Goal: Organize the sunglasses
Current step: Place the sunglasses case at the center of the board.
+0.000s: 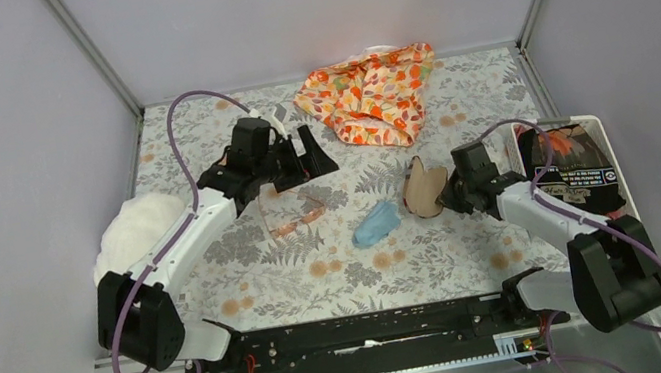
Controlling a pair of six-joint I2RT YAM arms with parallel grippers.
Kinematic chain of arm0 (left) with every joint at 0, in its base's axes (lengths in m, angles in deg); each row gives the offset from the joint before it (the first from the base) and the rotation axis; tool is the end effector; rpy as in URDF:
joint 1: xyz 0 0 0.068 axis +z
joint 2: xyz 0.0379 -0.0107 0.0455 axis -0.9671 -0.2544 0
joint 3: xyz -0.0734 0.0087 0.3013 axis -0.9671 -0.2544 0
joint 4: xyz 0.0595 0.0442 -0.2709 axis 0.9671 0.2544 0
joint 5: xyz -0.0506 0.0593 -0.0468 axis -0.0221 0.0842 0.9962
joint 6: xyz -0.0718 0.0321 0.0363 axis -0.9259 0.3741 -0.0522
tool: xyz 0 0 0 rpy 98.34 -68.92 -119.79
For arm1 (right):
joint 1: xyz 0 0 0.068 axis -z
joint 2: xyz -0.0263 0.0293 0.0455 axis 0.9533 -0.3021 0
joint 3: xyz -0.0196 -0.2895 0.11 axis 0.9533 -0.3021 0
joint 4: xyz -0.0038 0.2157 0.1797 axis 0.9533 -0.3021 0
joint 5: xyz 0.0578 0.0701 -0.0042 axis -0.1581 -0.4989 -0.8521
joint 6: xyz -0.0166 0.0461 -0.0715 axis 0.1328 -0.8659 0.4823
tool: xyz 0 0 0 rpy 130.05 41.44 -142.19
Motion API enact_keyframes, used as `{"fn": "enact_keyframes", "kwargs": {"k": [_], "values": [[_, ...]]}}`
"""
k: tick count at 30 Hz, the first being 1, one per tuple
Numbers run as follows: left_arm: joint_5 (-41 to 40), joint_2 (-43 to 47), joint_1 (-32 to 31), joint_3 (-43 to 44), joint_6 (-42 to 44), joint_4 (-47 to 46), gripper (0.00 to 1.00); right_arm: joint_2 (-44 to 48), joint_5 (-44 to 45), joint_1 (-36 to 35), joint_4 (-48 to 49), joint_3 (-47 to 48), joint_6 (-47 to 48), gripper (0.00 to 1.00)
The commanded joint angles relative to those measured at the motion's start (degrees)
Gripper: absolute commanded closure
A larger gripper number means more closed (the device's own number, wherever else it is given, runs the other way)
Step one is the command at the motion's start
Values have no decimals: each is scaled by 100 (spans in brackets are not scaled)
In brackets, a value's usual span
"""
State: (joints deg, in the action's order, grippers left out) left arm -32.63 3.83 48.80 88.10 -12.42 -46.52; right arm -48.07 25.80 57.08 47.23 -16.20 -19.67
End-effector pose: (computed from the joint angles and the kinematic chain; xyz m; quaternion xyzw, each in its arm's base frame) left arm 0.3119 -0.1851 0.3071 -0.0032 0.8825 -0.3688 0.2917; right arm 0.2553 0.0659 0.1776 0.2654 0.8967 0.1627 0.3146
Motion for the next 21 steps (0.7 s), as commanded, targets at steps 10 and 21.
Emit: {"fn": "enact_keyframes", "kwargs": {"k": [10,21], "values": [[-235,31,27,-154,202,176,1,-787,-101,-31,1626,-450,-1218,67],[64,-53,-39,-159,370,168,1,-371,137,-57,1231,-503,-894,34]]}}
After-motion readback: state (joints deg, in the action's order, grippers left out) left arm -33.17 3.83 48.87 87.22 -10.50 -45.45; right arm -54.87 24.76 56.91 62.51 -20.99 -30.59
